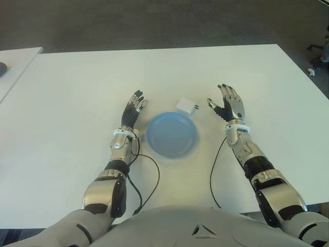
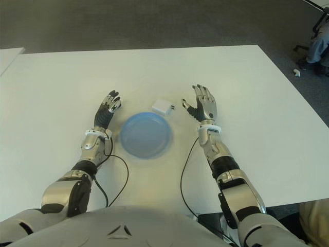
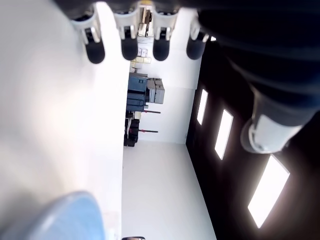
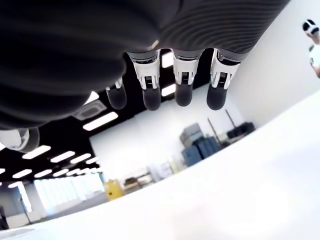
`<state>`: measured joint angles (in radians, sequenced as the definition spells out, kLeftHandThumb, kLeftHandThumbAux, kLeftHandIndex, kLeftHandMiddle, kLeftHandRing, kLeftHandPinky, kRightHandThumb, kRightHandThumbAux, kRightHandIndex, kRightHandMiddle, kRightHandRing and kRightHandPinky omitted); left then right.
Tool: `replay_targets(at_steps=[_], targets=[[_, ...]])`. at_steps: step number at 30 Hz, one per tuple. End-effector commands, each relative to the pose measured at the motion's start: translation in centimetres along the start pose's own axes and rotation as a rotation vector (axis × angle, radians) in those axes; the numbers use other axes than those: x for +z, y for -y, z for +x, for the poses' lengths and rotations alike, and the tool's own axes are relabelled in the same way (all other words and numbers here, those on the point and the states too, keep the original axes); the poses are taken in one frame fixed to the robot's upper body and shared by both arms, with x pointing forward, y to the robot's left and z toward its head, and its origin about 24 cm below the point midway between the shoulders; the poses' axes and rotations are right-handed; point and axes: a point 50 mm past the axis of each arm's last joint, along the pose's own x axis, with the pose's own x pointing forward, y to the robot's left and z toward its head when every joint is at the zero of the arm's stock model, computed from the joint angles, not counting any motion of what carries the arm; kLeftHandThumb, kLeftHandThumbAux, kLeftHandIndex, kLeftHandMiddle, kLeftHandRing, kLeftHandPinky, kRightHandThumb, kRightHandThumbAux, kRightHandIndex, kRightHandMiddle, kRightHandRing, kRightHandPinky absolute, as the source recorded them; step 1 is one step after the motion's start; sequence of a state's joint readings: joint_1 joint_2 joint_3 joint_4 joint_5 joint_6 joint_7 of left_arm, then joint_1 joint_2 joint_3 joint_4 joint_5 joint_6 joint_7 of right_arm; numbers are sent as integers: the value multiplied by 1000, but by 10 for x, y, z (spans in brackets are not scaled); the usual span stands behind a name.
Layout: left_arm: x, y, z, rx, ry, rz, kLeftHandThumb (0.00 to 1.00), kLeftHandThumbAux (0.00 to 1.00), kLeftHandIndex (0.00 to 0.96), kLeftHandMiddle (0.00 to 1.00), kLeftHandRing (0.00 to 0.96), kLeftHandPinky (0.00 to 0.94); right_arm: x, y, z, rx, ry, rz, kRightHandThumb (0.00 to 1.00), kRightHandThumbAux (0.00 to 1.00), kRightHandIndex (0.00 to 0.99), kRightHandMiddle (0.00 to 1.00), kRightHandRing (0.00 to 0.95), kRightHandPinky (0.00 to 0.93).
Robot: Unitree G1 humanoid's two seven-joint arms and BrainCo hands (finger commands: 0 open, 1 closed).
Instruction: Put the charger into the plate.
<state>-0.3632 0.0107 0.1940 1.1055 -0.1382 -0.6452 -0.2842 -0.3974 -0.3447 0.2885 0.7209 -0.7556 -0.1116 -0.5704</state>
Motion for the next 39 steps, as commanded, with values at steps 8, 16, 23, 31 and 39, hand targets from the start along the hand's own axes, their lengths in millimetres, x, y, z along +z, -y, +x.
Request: replay_targets(at_steps=[8,16,23,31,39], targets=[[-66,10,-51,59,-332,-112,132,556,0,3,42,108,7,2,23,37,34,-122,313,150,0,0,0,0],[-66,11,-51,69,-326,-111,133,573,0,6,46,119,25,-11,37,135,57,-171,326,134,0,0,0,0],[-66,12,-51,64,-324,-115,137,579,0,5,46,120,35,-19,40,200,75,-178,330,129,0,0,0,0],[-67,12,-53,67,-319,-108,139,586,0,0,46,123,53,-31,40,295,108,-226,343,119,0,0,0,0],[-68,14,-56,64,-311,-103,140,600,0,0,44,116,62,-48,31,406,120,-267,358,111,0,0,0,0]])
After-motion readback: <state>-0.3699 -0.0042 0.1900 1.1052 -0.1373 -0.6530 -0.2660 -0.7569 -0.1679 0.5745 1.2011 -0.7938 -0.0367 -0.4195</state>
